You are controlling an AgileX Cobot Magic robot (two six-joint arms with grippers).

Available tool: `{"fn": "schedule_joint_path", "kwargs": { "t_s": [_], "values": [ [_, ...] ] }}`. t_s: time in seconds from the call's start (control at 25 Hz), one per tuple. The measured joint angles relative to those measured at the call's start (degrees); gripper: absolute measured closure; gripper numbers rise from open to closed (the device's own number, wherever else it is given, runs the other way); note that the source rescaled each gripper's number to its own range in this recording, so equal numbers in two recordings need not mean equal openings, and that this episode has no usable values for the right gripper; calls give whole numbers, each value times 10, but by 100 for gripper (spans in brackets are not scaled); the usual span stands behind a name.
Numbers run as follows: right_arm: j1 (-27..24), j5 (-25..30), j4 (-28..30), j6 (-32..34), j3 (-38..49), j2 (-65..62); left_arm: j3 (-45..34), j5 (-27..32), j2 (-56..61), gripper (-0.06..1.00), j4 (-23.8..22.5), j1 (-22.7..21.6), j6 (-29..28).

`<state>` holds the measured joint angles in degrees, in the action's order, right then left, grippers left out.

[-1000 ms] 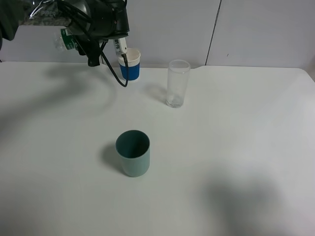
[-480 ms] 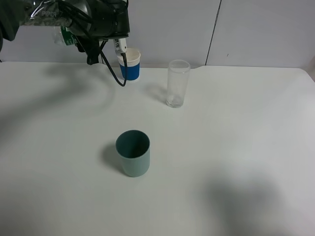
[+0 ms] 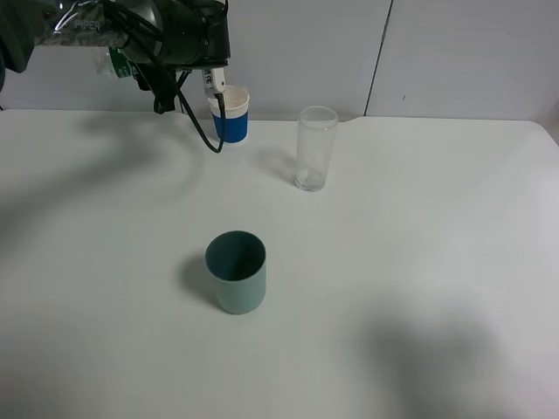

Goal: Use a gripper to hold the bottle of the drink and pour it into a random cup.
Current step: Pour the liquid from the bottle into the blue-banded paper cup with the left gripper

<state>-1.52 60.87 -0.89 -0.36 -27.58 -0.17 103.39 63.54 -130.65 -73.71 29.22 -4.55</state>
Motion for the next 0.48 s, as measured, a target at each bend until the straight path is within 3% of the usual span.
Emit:
{"fn": "schedule_joint_path", "kwargs": {
  "t_s": [0.48],
  "values": [
    [0, 0, 0, 0, 0, 0, 0, 0, 0, 94, -16, 0, 5]
  ]
}}
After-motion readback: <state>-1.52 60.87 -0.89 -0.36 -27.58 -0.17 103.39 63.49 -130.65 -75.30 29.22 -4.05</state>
